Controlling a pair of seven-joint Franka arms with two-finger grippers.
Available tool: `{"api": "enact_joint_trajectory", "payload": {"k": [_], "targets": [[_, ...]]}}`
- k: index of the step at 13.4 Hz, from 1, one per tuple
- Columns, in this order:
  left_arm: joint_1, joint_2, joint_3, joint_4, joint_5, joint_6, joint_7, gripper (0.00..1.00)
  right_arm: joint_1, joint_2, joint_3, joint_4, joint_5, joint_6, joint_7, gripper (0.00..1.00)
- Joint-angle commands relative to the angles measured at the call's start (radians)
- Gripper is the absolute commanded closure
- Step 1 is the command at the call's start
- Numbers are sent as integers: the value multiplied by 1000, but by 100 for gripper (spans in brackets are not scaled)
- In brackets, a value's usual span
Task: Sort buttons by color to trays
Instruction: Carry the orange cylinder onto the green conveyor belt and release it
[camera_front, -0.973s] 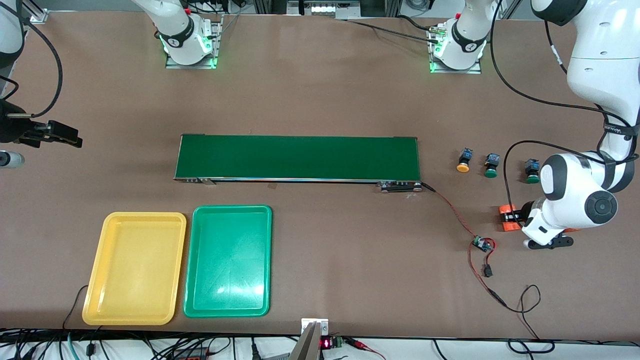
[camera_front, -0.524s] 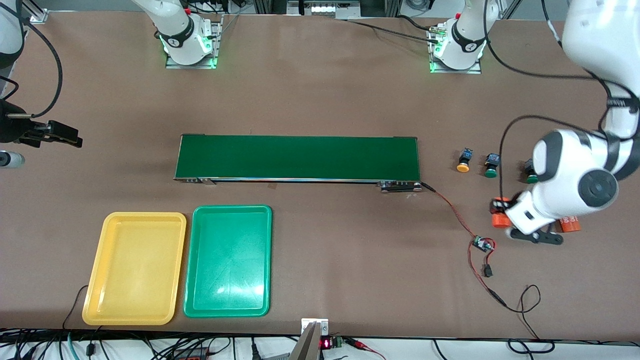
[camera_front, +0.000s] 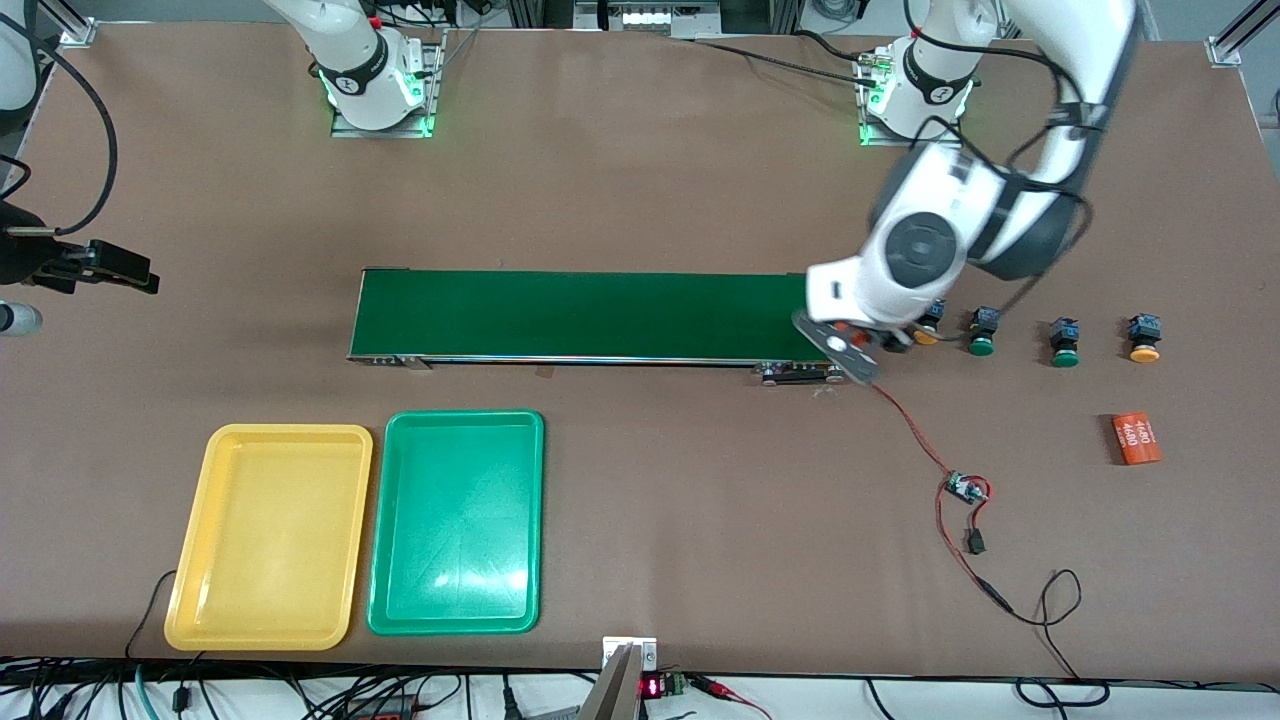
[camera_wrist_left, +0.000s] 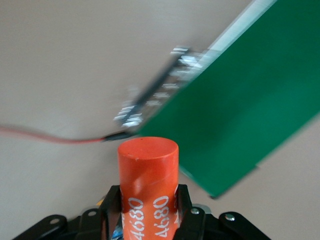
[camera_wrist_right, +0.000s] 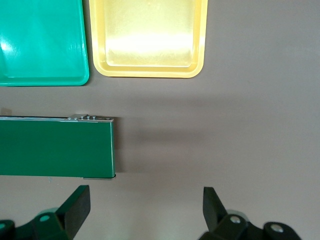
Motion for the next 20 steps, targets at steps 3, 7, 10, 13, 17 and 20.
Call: {"api": "enact_joint_trajectory", "payload": {"k": [3,7,10,13,17,20], "targets": [[-23,25,-64,-19,16,27,353,94,-5,1,-2,9,16,-14,-22,0],[-5,64,-65,-33,6,135,567,94,-5,1,-2,9,16,-13,-23,0],[-10,65,-93,-73,6,165,568,94,-6,1,-2,9,16,-14,-22,0],[-11,67,-94,-110,-47,176,542,59,-6,3,-2,9,16,-14,-23,0],[21,-23,-78,-107,-93,162,548,0,-6,1,-2,9,16,-14,-23,0],[176,-65,-24,-96,-98,173,541,0,-8,1,-2,9,16,-14,-23,0]]}}
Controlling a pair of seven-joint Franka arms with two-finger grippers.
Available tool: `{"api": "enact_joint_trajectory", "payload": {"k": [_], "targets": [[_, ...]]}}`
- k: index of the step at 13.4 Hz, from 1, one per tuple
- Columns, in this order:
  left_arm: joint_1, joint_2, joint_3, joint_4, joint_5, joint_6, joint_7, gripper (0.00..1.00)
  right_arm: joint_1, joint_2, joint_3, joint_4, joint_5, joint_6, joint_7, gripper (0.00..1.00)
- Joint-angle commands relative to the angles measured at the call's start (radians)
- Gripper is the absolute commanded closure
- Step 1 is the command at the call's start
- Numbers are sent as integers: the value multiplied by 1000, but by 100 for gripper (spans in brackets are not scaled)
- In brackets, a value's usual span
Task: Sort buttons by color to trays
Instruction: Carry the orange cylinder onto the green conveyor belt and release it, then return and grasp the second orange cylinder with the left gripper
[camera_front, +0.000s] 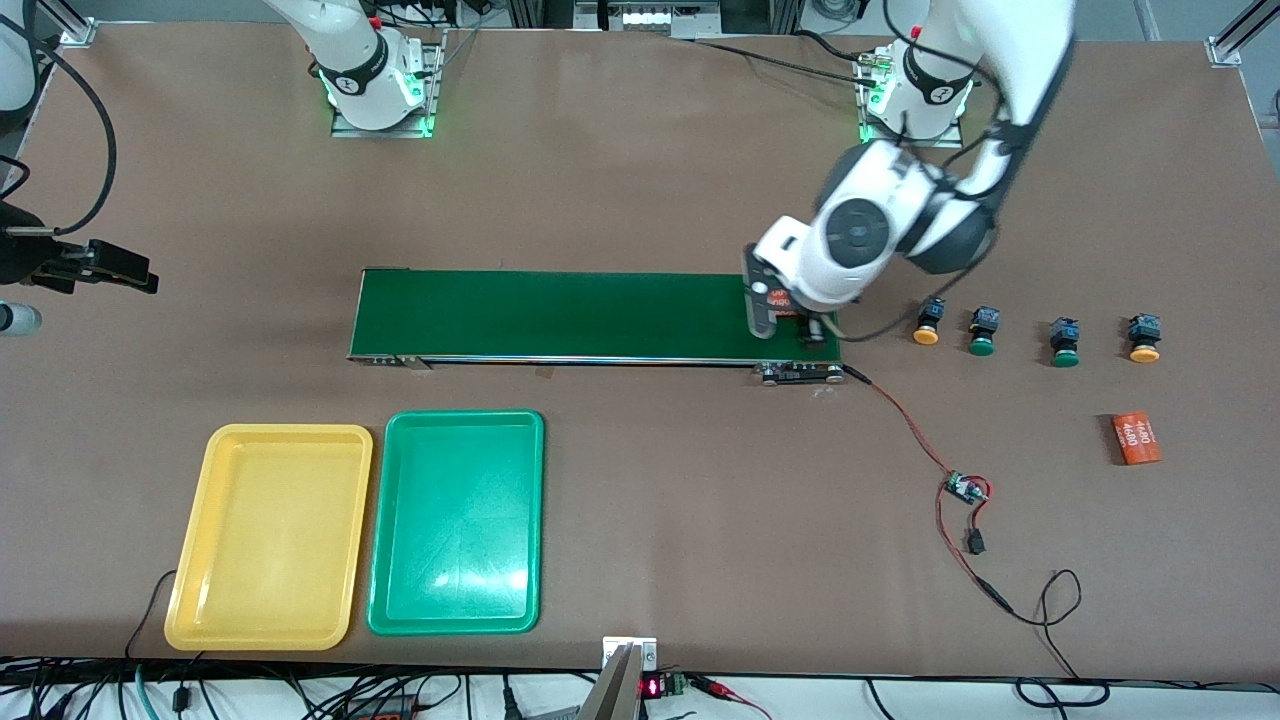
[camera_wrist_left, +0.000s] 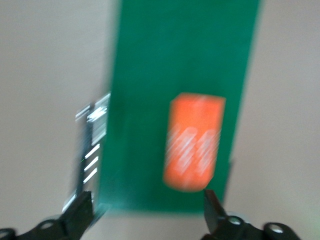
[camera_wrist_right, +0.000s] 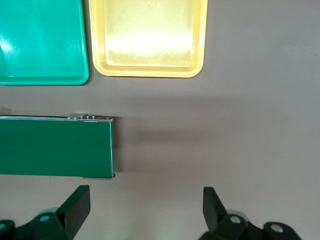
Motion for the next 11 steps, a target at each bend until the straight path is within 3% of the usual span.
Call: {"api": "enact_joint_trajectory", "payload": {"k": [1,3,6,11], "targets": [[148,-51,46,-2,-21,1,22,0,-6,0,-1,10,16,-13,-19,0],[214,-42,98,4,-9,1,25,0,-6,0,-1,10,16,-13,-19,0],[344,10,209,13,-25,115,2,0,-6,0,-1,10,16,-13,-18,0],[374,78,355,26,-69,227,-321,0,-5,0,-1,8,16,-13,-18,0]]}}
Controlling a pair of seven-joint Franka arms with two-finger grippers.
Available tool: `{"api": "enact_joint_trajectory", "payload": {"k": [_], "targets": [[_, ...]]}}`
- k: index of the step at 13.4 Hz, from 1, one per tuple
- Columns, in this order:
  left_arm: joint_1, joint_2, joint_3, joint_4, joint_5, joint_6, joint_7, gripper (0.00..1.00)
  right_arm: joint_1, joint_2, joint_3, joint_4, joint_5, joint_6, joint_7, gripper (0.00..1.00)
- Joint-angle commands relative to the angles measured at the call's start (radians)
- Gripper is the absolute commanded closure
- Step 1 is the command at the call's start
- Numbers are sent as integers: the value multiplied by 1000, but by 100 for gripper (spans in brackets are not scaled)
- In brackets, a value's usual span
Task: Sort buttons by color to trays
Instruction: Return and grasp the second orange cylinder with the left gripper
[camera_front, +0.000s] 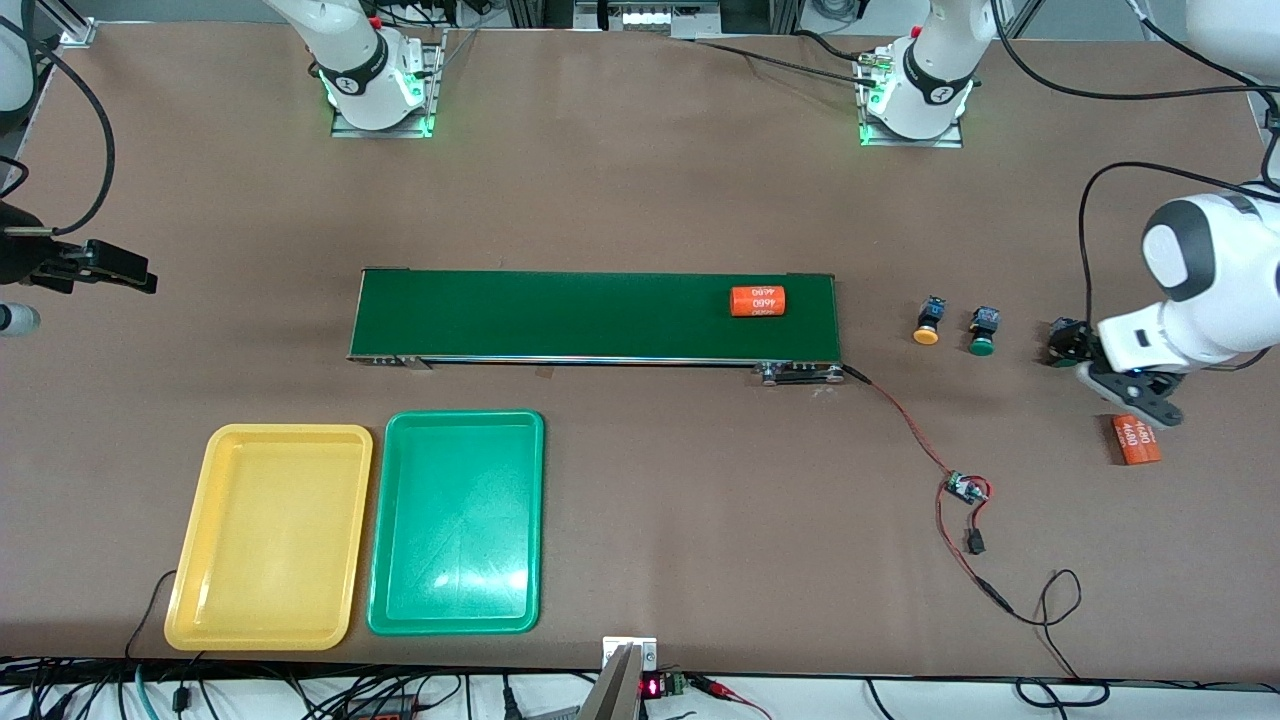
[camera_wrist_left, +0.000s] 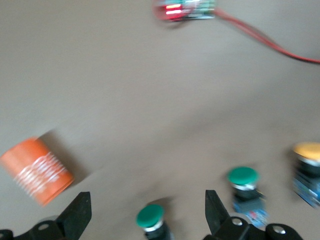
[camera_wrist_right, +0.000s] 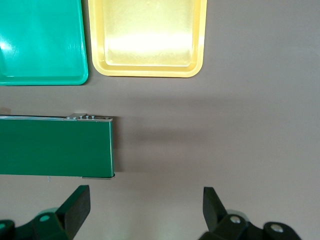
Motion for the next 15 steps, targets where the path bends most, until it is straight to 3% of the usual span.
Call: {"api": "enact_joint_trajectory", "payload": {"k": [1,4,7,15], "targets": [[-10,37,45,30,-15,29,-230,0,-4,0,0,7,16,-13,-19,0],[31,132,48,84,-12,32,-445,0,-4,0,0,8,16,-13,-19,0],[99,261,45,206,-15,41,-446,0,-4,0,0,8,16,-13,-17,0],[130,330,42,291,-29,43,-389,0,-6,0,0,8,16,-13,-19,0]]}}
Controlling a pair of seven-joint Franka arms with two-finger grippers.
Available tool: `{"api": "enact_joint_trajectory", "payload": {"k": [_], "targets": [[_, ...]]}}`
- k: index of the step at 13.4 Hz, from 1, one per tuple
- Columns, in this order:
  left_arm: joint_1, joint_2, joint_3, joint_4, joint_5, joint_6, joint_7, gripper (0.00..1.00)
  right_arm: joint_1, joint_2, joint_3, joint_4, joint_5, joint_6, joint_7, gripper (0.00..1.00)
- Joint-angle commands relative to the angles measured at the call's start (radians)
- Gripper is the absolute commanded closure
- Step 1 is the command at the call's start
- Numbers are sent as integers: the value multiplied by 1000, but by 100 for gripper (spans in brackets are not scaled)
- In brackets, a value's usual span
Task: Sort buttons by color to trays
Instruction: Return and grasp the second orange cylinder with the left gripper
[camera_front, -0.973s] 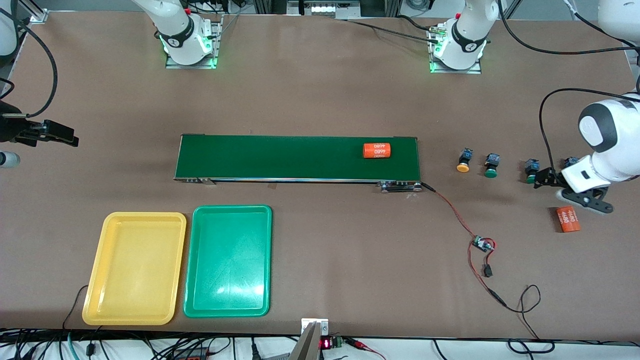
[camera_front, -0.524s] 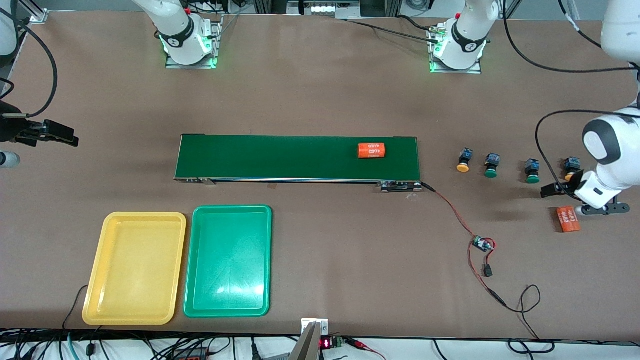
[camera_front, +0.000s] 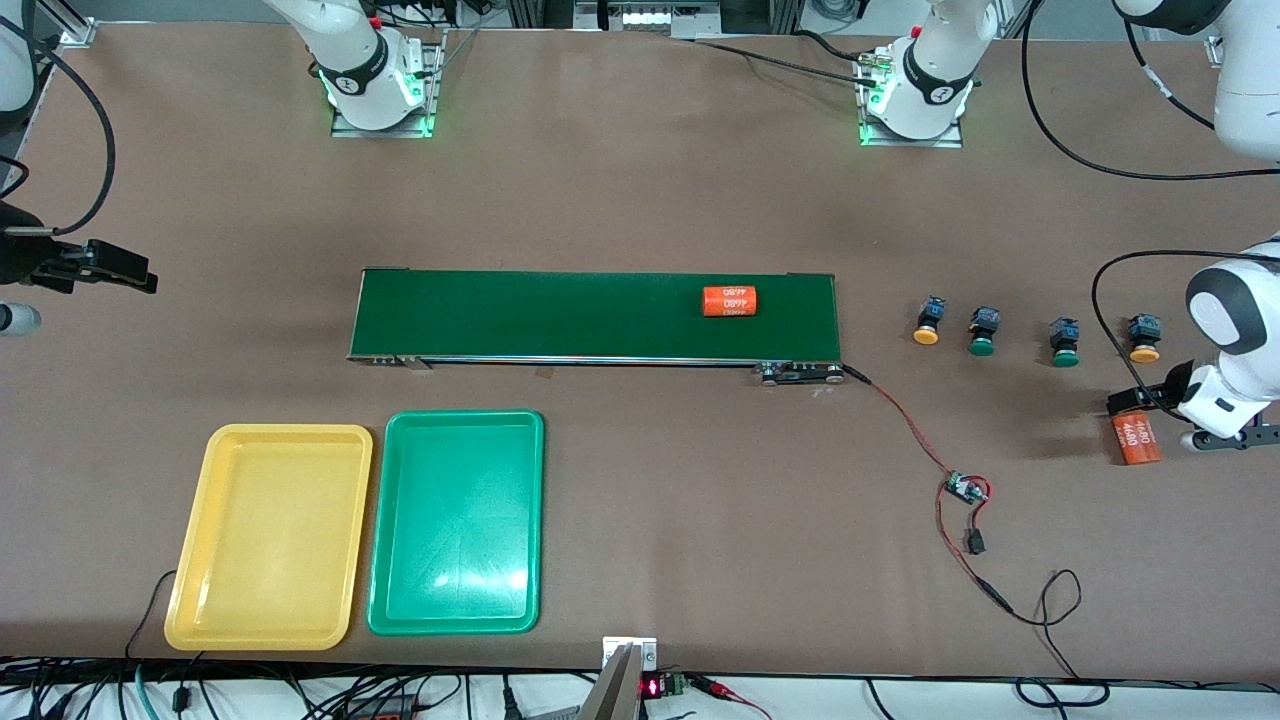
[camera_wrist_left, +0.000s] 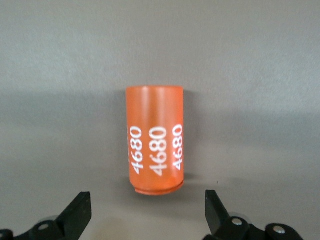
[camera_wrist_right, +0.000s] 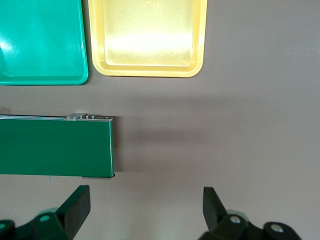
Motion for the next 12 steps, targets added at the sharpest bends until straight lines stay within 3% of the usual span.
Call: {"api": "enact_joint_trajectory", "payload": {"k": [1,12], "targets": [[5,29,-3,53,-52,-12,30,0,-5,0,0,8,16,-12,-18,0],[8,63,-11,56,-78,75,25,0,-6,2,0,8,16,-12,-18,0]]}}
